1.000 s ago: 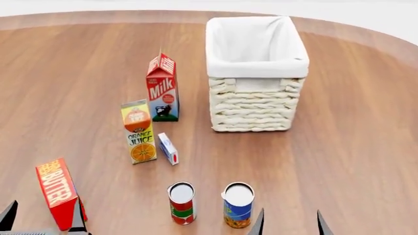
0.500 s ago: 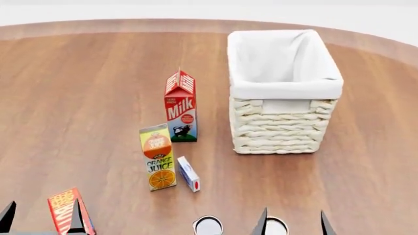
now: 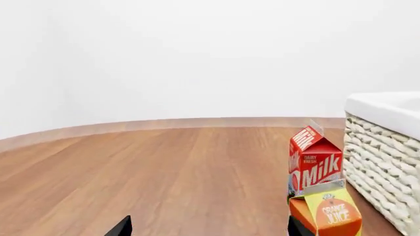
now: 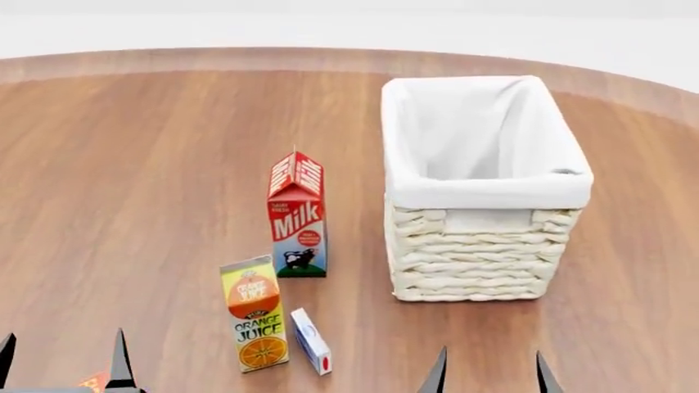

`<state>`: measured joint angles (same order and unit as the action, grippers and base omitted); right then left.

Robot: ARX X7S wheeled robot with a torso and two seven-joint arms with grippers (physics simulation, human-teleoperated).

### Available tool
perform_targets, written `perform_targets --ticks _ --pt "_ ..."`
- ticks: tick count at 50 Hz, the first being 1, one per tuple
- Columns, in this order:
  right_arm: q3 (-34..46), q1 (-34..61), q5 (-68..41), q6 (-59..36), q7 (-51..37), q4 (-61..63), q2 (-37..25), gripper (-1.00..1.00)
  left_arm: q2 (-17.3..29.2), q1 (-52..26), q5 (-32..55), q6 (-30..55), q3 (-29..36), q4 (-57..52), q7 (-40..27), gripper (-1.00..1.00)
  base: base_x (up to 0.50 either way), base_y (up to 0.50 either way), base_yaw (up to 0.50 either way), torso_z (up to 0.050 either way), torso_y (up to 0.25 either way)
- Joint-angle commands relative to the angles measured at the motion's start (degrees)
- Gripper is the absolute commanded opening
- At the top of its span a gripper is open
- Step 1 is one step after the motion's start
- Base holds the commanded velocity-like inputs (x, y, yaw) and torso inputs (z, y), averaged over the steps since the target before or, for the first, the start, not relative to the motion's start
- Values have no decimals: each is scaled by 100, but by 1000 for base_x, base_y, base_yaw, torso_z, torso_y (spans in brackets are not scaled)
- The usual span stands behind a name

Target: Pick up the alphabet soup, and put it in the basket.

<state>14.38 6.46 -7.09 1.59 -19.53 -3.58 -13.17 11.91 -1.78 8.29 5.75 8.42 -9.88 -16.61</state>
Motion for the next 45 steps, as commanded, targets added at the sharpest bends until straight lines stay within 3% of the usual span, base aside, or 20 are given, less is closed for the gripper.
perform_targets --ticks 1,16,29,45 --pt "-186 -89 -56 -19 19 -4 157 100 -62 233 -145 -36 -141 -287 114 100 500 0 0 0 0" --pt "-201 -166 -169 38 -1 135 112 100 -17 258 -79 -59 -115 -332 82 100 3 0 0 0 0" --pt "-123 -147 -111 30 -50 48 98 100 36 317 -48 -122 -51 -350 39 100 456 0 0 0 0" --pt "-138 -178 -232 50 -51 197 41 100 106 326 0 -131 17 -429 -21 100 0 0 0 0 1"
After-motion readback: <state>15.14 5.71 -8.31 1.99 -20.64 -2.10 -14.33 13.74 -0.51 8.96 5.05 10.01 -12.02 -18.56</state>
